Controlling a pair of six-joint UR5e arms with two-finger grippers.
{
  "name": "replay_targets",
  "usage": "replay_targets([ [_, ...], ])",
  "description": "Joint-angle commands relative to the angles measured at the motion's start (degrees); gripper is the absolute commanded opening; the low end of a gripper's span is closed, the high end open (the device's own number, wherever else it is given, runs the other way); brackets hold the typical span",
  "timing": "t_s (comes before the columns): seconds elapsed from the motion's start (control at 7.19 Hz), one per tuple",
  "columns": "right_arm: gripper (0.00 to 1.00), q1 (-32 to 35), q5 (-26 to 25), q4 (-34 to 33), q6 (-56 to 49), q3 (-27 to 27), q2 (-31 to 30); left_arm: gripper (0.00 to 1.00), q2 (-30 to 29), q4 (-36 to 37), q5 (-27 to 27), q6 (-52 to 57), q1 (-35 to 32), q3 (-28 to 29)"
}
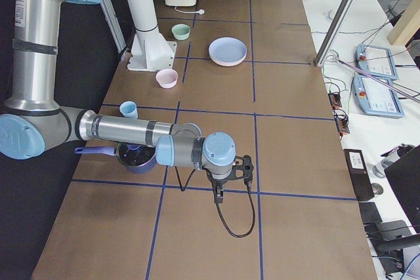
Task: Stack three plates with pink and blue
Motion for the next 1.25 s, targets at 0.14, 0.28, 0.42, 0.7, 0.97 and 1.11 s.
replay_targets([
  [0.14,1.00,0.0,0.2,0.0,1.6,-0.8,0.6,1.00,0.0,-0.3,0.0,-0.1,0.0,0.5],
  [0.28,1.00,0.0,0.5,0.0,1.6,-0.9,0.6,1.00,0.0,-0.3,0.1,0.0,0.0,0.5],
  [0.42,1.00,0.1,1.2,0.1,1.6,-0.8,0.5,1.00,0.0,-0.4,0.1,0.0,0.0,0.5],
  [0.7,1.00,0.4,1.2,0.1,1.6,-0.8,0.6,1.00,0.4,-0.4,0.0,0.3,-0.1,0.5],
  [0.97,1.00,0.4,1.3,0.1,1.6,-0.8,0.8,1.00,0.5,-0.4,-0.1,0.3,-2.1,0.5],
  [1.11,1.00,0.4,1.3,0.2,1.6,-0.8,0.9,1.00,0.5,-0.3,-0.1,0.2,-2.5,0.6],
])
